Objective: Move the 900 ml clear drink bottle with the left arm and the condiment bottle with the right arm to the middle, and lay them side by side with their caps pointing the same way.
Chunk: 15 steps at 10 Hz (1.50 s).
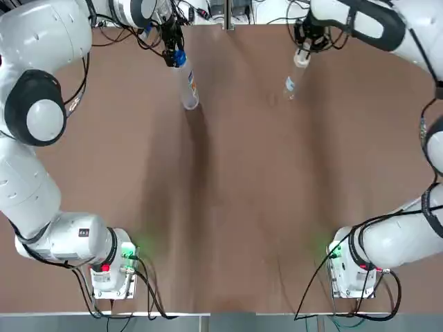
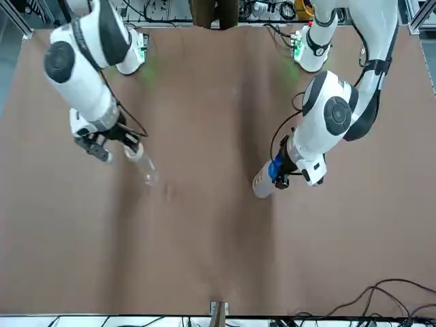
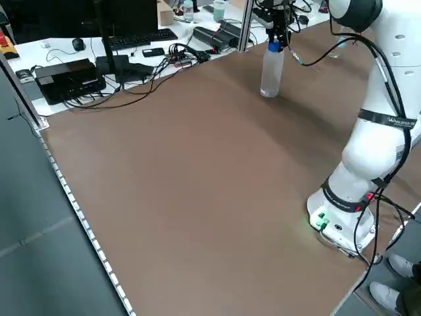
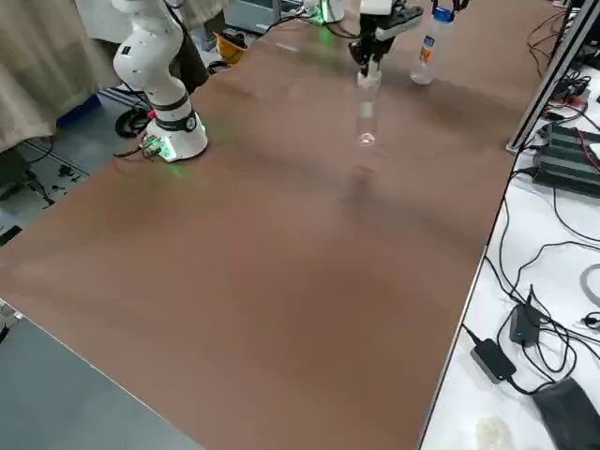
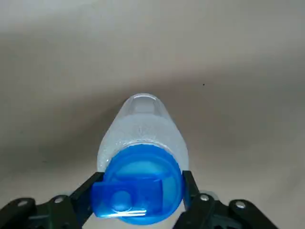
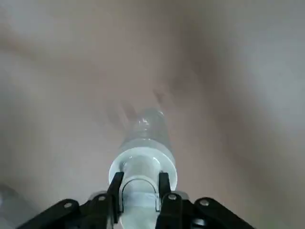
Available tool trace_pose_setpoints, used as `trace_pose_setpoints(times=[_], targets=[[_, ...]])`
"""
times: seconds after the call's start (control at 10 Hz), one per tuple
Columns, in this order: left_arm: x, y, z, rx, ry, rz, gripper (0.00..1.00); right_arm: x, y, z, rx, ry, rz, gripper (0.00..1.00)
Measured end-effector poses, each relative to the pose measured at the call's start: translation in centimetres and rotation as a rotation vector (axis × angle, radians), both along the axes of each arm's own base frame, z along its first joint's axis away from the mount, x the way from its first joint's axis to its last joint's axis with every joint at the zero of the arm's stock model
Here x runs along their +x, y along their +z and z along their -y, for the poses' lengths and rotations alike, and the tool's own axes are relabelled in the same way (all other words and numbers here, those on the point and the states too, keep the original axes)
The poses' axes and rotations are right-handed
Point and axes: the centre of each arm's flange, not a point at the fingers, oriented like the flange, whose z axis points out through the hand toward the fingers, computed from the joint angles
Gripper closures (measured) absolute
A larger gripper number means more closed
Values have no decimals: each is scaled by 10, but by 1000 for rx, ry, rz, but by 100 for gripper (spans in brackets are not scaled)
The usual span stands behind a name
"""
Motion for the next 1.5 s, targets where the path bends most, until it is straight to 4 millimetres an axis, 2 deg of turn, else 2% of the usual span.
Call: trace_pose_setpoints(times=[0.3,0.5,0.6,0.7,0.8,1.1,1.3,1.5], targets=[[1,-2,-1,14,-7,5,29,24,-22,-76,25,-194,-17,66],[1,-3,-1,26,-15,11,28,36,-40,-110,50,-301,-45,66],[1,-3,-1,29,-16,13,15,39,-47,-125,58,-346,-54,66],[1,-3,-2,34,-19,16,2,38,-51,-139,62,-387,-60,66],[2,-3,-2,37,-21,18,0,36,-51,-154,68,-425,-60,66],[3,-1,-3,52,-86,35,0,26,-45,-197,94,-522,-56,66],[3,-1,-7,69,-199,40,0,13,-55,-223,89,-594,-73,66],[7,7,-14,70,-306,56,0,8,-64,-235,82,-645,-86,66]])
